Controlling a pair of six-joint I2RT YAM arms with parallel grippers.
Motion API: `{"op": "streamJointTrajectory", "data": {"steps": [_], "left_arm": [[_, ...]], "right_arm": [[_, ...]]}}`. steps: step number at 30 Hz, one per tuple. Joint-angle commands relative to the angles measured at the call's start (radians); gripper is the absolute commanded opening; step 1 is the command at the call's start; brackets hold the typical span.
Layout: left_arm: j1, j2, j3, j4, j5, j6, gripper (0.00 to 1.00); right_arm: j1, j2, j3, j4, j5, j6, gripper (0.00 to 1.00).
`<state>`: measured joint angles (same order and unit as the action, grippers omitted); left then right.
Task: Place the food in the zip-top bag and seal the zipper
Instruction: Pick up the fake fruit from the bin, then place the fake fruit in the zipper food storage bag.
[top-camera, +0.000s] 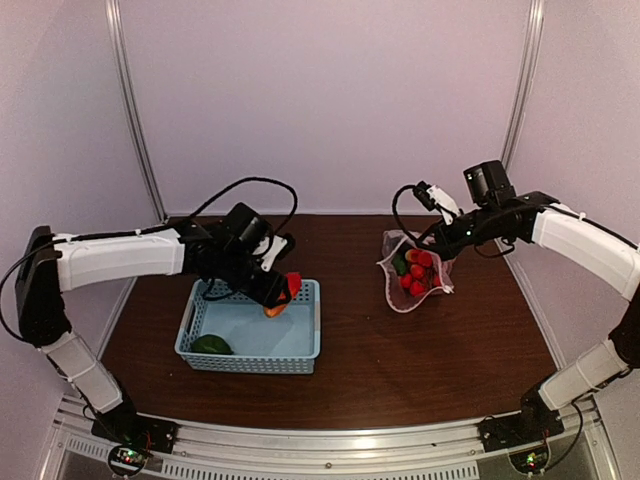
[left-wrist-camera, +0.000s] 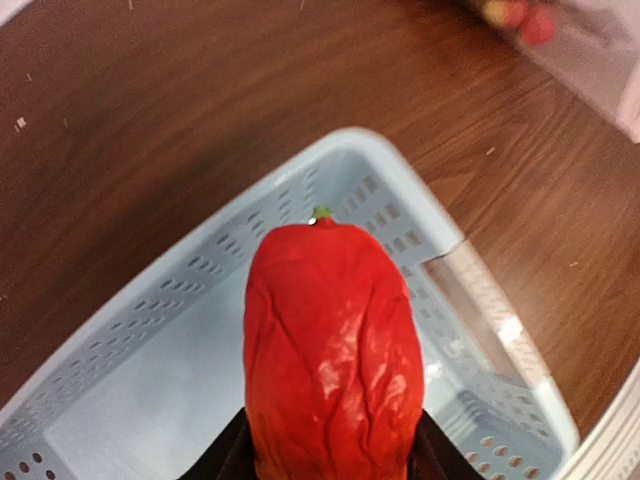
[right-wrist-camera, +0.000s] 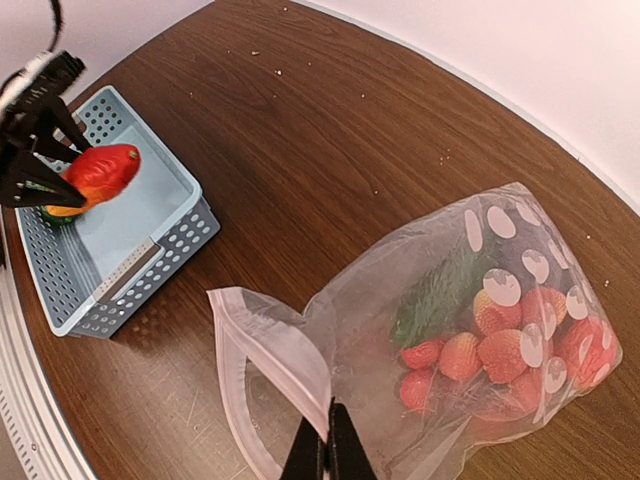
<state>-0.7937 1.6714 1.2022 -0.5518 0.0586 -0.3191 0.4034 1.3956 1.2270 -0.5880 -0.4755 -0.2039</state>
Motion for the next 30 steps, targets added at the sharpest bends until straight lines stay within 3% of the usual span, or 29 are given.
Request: {"op": "streamJointTrajectory", "data": {"steps": [1, 10, 16, 23, 30], "left_arm": [[-0.061, -0.161, 0.013, 0.059, 0.014, -0.058, 0.41], [-0.251, -0.146, 0.099, 0.322, 0.043, -0.126, 0.40], [-0.312, -0.051, 0.059, 0.727, 0.037, -0.203, 0.40], [-0.337, 0.157, 0.185, 0.907, 0.050, -0.269, 0.38], [-0.338, 0.277, 0.286, 0.862, 0.003, -0.486, 0.35]], "right_arm": [[-0.005, -0.002, 0.060, -0.023, -0.001, -0.002, 0.00], [-0.005, 0.015, 0.140, -0.076, -0.028, 0.027, 0.00], [-0.002, 0.060, 0.147, -0.069, -0.036, 0.058, 0.00], [-0.002, 0.049, 0.191, -0.083, -0.082, 0.090, 0.00], [-0.002, 0.010, 0.207, -0.103, -0.093, 0.099, 0.00]]}}
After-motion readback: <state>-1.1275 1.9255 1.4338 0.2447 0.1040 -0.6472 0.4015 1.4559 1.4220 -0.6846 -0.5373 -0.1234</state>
